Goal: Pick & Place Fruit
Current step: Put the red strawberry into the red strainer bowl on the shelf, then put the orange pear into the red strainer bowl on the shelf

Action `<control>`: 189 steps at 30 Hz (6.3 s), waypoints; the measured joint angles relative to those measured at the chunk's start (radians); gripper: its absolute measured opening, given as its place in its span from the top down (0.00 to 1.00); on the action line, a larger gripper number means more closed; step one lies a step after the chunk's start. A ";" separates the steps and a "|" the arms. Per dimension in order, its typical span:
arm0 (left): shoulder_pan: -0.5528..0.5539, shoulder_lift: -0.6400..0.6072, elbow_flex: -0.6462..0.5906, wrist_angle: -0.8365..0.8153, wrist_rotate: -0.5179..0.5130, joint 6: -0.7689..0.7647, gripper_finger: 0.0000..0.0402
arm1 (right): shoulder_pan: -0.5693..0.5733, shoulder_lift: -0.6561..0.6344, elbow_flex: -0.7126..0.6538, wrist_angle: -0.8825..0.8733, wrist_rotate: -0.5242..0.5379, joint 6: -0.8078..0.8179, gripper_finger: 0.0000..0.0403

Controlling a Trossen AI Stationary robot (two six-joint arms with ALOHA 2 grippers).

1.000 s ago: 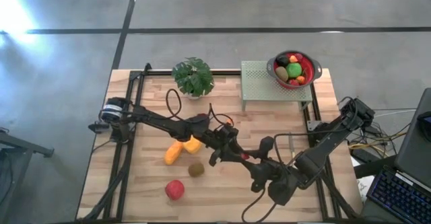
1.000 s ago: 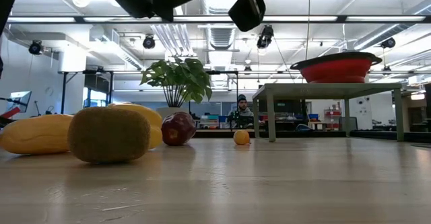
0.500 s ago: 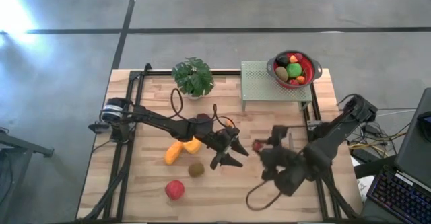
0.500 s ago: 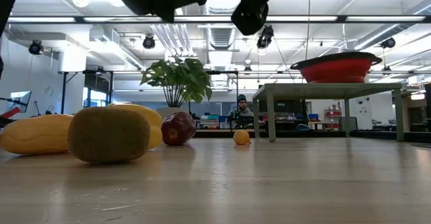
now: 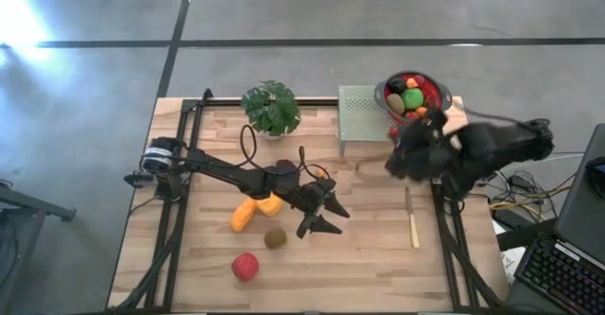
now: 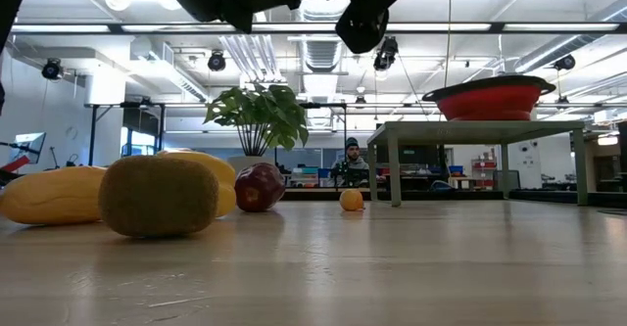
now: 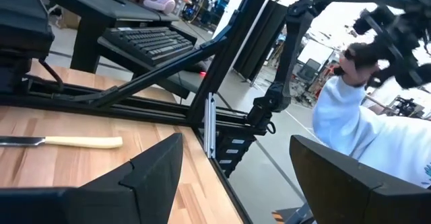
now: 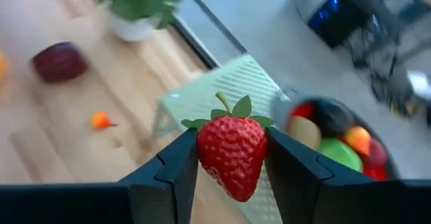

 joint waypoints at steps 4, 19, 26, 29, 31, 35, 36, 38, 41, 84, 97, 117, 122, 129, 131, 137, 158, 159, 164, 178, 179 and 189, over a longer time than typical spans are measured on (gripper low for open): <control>0.000 0.000 0.000 -0.002 -0.004 0.000 0.31 | -0.175 -0.078 0.000 0.001 -0.069 -0.041 0.61; 0.000 -0.001 0.000 -0.003 -0.012 0.001 0.31 | -0.673 -0.080 -0.002 0.011 -0.277 -0.266 0.62; 0.000 -0.002 0.000 -0.023 -0.011 0.001 0.31 | -0.827 0.007 -0.002 0.011 -0.335 -0.311 0.63; 0.000 -0.002 0.000 -0.033 -0.011 0.001 0.31 | -0.891 0.044 -0.002 0.010 -0.336 -0.313 0.64; 0.000 -0.002 0.000 -0.041 -0.010 0.001 0.31 | -0.931 0.070 -0.002 0.006 -0.336 -0.310 0.64; 0.000 -0.002 0.000 -0.076 -0.007 0.001 0.31 | -1.005 0.119 -0.002 0.002 -0.336 -0.309 0.61; 0.000 -0.002 0.000 -0.082 -0.007 0.001 0.31 | -1.023 0.130 -0.002 0.002 -0.335 -0.309 0.61; 0.000 -0.002 0.000 -0.092 -0.006 0.001 0.31 | -1.056 0.149 -0.002 0.002 -0.327 -0.309 0.62; 0.000 -0.002 -0.001 -0.112 -0.007 0.001 0.31 | -1.104 0.173 -0.002 0.001 -0.326 -0.310 0.63; 0.114 0.001 -0.002 -0.669 -0.671 0.377 0.31 | -0.609 -0.053 -0.002 0.147 -0.328 -0.318 0.40; 0.146 0.090 -0.004 -0.699 -0.676 0.335 0.31 | -0.404 -0.078 -0.002 0.252 -0.289 -0.309 0.48; 0.178 0.190 -0.005 -0.574 -0.740 0.281 0.34 | -0.404 -0.078 -0.002 0.251 -0.272 -0.317 0.46; 0.178 0.195 -0.004 -0.563 -0.734 0.280 0.44 | -0.404 -0.078 -0.004 0.250 -0.272 -0.317 0.50; 0.178 0.195 -0.004 -0.564 -0.738 0.281 0.63 | -0.404 -0.078 -0.007 0.249 -0.273 -0.327 0.54; 0.179 0.195 -0.004 -0.563 -0.738 0.281 0.68 | -0.402 -0.078 -0.013 0.249 -0.273 -0.338 0.56; 0.178 0.195 -0.004 -0.561 -0.731 0.281 0.73 | -0.373 -0.078 -0.053 0.252 -0.274 -0.349 0.60; 0.059 0.064 -0.078 -0.493 -0.395 0.075 0.72 | 0.115 -0.142 -0.580 0.675 -0.275 -0.334 0.69; 0.053 0.055 -0.085 -0.452 -0.372 0.063 0.72 | 0.158 -0.141 -0.606 0.740 -0.275 -0.352 0.69; 0.030 0.043 -0.109 -0.190 -0.224 -0.034 0.72 | 0.331 -0.091 -0.694 1.054 -0.216 -0.482 0.69; 0.025 0.039 -0.115 0.105 -0.084 -0.201 0.71 | 0.431 0.124 -0.609 1.179 -0.080 -0.587 0.55; 0.024 0.039 -0.114 0.113 -0.076 -0.205 0.71 | 0.431 0.145 -0.592 1.178 -0.065 -0.600 0.53; 0.024 0.037 -0.111 0.152 -0.038 -0.238 0.71 | 0.428 0.325 -0.426 1.178 0.055 -0.747 0.40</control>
